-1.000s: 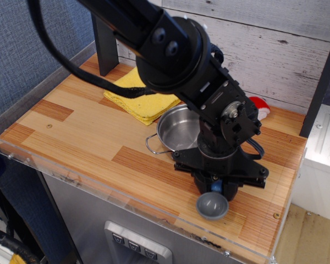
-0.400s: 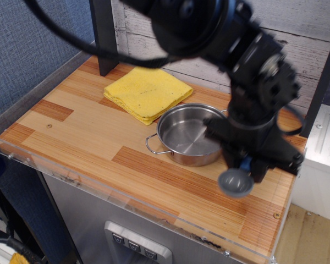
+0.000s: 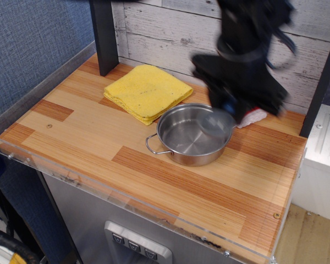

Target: Put the scoop onto the cloth.

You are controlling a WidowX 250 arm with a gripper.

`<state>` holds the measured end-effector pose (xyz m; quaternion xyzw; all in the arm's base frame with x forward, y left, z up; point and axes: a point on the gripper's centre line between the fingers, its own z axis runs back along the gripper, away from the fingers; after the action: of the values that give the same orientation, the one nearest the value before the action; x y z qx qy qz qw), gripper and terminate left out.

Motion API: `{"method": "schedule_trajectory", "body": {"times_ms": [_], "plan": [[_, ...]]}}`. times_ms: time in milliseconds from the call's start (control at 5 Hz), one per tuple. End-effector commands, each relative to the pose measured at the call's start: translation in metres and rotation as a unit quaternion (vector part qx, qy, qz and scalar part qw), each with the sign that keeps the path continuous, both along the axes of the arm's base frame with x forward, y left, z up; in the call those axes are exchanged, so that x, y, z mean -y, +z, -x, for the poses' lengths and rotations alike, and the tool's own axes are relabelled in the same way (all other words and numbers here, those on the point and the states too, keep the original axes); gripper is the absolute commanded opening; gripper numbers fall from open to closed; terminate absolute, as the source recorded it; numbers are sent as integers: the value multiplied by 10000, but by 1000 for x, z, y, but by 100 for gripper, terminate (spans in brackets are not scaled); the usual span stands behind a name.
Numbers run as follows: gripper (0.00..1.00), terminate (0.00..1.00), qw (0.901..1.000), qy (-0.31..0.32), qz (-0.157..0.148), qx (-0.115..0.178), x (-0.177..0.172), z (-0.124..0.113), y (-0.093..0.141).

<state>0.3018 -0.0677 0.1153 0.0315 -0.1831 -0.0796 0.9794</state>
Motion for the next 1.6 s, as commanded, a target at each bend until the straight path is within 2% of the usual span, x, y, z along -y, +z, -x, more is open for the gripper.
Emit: {"method": "schedule_trajectory", "body": {"times_ms": [0,400,800,1000,1200,1400], "plan": [[0,0,9972,550,29,499,-65,-36,36],[0,0,9946,969,119,364,-118,-66,20],[0,0,9910,1329,-80,101,-164,-77,-9],[0,0,9917,1285,-78,58,-175,-80,-35],[0,0,9924,1219,170,-90,-177,-81,-62],[0,0,9942,1022,211,-242,-173,-84,-74]]}}
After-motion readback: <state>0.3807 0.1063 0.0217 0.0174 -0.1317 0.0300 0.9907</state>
